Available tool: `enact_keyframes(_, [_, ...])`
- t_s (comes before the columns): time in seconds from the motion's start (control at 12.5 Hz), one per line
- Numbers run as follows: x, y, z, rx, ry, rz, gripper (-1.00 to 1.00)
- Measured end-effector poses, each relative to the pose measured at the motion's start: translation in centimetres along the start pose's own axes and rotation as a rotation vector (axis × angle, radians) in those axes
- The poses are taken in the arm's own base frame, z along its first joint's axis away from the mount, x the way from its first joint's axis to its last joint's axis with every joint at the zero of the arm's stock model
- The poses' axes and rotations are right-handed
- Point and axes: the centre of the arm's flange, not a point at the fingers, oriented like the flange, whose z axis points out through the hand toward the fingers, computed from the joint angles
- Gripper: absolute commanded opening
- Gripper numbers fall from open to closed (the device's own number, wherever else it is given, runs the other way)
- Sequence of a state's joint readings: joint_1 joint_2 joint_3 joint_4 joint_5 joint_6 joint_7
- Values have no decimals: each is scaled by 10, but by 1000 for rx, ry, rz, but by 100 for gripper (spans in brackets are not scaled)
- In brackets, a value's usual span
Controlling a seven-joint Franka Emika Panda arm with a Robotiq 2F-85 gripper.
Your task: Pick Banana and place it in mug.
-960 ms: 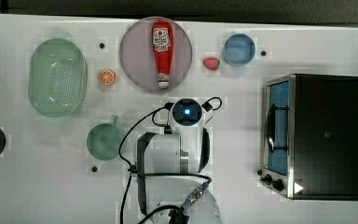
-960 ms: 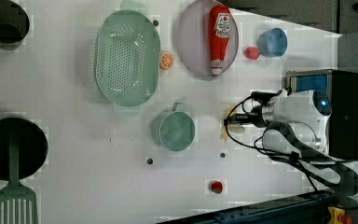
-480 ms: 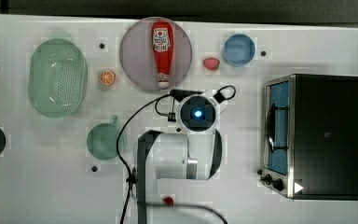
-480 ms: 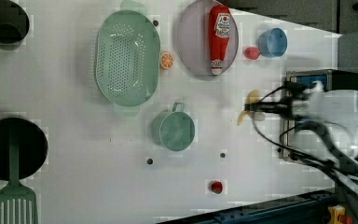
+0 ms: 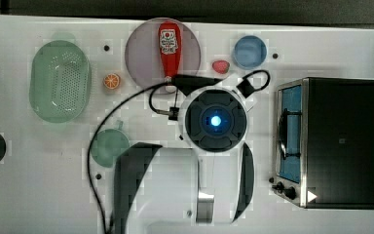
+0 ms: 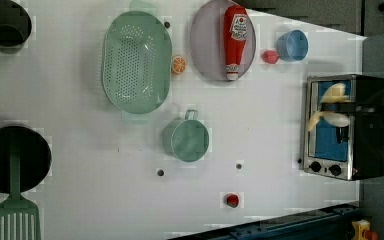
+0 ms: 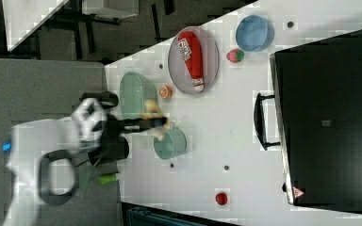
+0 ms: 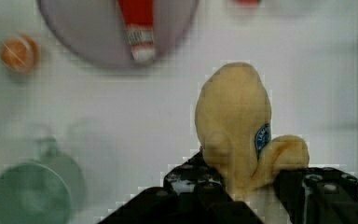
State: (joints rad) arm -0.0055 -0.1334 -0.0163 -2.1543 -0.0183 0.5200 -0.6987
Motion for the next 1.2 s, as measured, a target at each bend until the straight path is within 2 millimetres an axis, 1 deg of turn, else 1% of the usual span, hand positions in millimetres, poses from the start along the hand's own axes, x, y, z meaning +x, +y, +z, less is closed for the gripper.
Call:
enact_keyframes(0.08, [6, -8, -27, 4, 28, -9, -30])
enact_keyframes(0.16, [10, -20, -46, 35, 55, 18, -30])
enact_keyframes(0.24, [6, -34, -56, 47, 61, 32, -30])
enact_keyframes(0.32, [-6, -54, -59, 18, 23, 47, -30])
enact_keyframes(0.48, [-27, -106, -50, -2, -38, 70, -30])
enact_keyframes(0.64, [-44, -167, -31, -9, -63, 97, -30])
enact_keyframes(0.72, [-58, -201, -17, -12, -104, 89, -30])
enact_keyframes(0.88, [-83, -253, 11, -42, -158, 87, -30])
enact_keyframes(0.96, [-96, -272, 30, -55, -167, 87, -30])
enact_keyframes(1.04, [-104, -286, 47, -35, -155, 88, -30])
enact_keyframes(1.12, [-107, -297, 63, -7, -142, 100, -30])
enact_keyframes(1.2, [-108, -295, 80, -10, -136, 112, -30])
